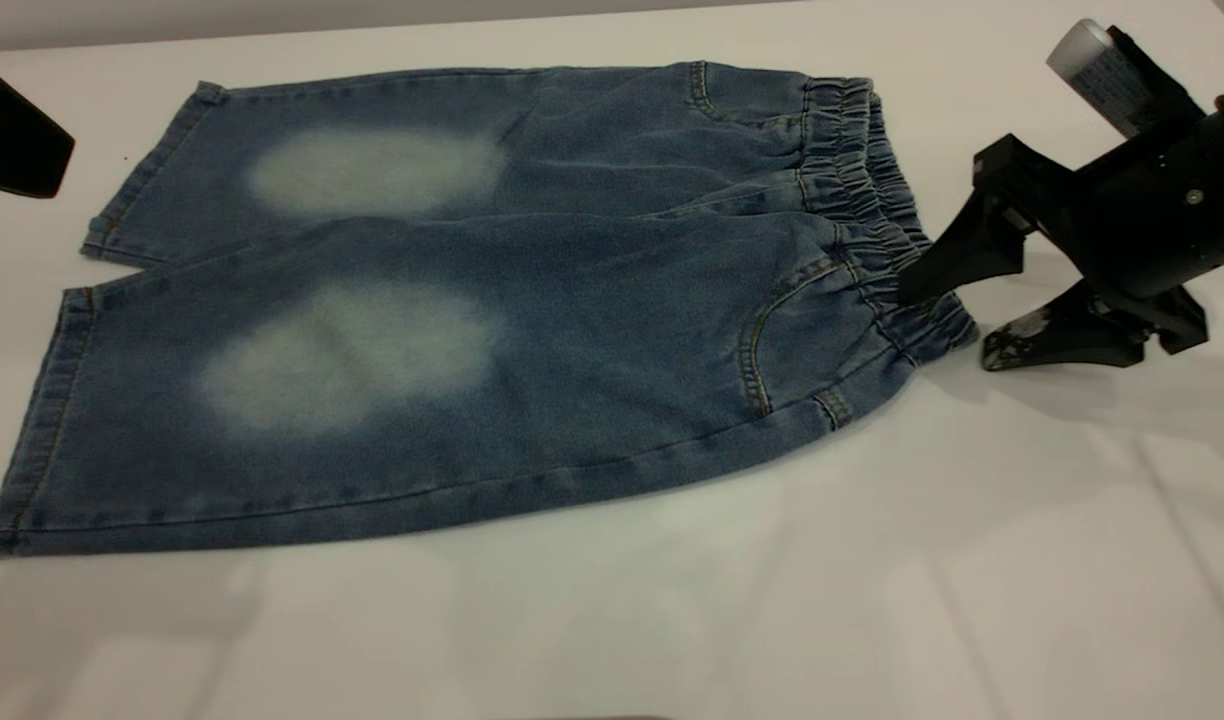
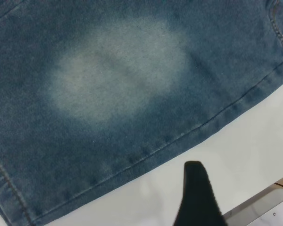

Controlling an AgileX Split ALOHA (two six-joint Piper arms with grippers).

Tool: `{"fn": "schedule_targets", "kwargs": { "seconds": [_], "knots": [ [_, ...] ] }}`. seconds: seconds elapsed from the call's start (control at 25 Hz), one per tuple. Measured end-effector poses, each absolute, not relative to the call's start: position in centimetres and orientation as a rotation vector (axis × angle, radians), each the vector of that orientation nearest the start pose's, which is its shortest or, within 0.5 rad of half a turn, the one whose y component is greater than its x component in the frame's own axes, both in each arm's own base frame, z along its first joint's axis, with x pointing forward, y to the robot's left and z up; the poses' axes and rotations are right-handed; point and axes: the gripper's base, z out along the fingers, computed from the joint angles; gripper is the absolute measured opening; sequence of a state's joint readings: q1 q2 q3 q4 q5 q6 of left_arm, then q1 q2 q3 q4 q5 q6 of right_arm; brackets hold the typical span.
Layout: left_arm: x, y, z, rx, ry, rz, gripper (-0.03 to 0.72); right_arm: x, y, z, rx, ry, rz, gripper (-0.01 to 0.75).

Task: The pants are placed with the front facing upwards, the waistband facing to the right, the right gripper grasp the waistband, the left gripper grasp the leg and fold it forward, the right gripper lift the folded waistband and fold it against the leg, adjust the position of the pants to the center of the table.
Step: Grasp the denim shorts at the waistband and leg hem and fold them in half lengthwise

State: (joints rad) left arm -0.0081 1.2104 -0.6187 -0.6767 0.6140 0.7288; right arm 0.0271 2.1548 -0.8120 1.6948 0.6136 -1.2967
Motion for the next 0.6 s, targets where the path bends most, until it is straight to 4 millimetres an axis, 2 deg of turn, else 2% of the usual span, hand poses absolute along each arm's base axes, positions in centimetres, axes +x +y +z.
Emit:
{"fn": "schedule_targets", "kwargs": {
  "seconds": [0.2, 0.4, 0.6],
  "knots": [
    [21.2, -3.5, 22.7, 0.332, 2.507, -0.420, 0.426, 31.4, 6.4, 3.2, 0.384, 2.704, 1.023, 0.513],
    [21.2, -3.5, 22.7, 0.332, 2.507, -0.420, 0.426, 31.5, 6.6, 3.0, 0.291, 2.653, 1.056, 0.508],
    [21.2, -3.5, 22.7, 0.336, 2.506, -0.418, 0.426, 31.5, 7.0, 2.6, 0.279, 2.621, 1.128, 0.489]
  ]
}}
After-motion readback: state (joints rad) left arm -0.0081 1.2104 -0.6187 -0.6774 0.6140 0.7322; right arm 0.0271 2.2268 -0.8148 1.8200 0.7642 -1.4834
